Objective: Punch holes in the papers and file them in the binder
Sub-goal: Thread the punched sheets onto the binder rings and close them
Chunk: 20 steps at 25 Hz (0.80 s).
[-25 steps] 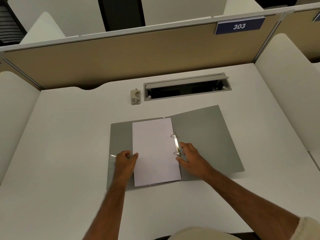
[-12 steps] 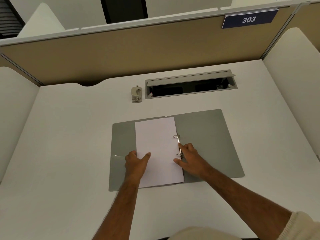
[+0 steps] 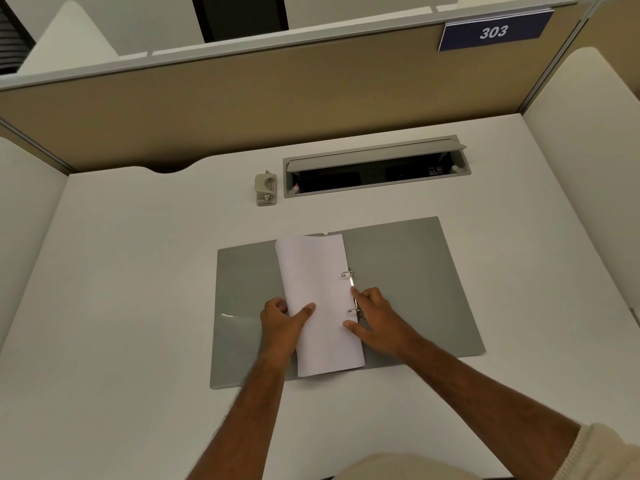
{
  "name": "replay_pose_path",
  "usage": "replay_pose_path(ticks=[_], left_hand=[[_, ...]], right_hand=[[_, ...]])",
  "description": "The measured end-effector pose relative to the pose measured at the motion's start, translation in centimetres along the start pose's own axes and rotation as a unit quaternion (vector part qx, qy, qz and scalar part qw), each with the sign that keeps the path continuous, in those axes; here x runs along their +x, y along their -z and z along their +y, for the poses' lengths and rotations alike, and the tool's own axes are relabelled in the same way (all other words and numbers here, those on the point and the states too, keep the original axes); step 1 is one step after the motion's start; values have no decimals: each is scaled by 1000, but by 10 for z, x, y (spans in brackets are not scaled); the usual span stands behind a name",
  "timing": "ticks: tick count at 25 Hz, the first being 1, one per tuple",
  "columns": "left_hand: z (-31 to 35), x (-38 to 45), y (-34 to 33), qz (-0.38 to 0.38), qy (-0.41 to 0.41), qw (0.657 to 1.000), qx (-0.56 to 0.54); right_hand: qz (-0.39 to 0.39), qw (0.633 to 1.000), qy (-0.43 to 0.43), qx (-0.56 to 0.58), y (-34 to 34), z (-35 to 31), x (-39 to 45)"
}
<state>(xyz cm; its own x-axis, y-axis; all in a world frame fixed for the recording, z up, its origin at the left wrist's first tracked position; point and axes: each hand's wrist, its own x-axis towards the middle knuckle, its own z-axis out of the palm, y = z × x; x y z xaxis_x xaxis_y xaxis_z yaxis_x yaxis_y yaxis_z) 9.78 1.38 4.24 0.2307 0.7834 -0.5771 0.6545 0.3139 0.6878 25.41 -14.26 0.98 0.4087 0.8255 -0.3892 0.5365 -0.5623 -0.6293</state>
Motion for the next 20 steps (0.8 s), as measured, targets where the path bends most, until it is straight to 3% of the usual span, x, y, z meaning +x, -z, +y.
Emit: replay_pose_path(ticks=[3,12,20], left_hand=[[9,-7,-7,-24,6,997,-73],[27,-14,-8,-75,1,992,-106],[49,-30,-32,-152,-56,986,-49]], right_hand=[[-7,1000,2,5,2,1,0],[-21,990,-12,142,15,6,-8],[-34,974,-35,223,20,11,-9]])
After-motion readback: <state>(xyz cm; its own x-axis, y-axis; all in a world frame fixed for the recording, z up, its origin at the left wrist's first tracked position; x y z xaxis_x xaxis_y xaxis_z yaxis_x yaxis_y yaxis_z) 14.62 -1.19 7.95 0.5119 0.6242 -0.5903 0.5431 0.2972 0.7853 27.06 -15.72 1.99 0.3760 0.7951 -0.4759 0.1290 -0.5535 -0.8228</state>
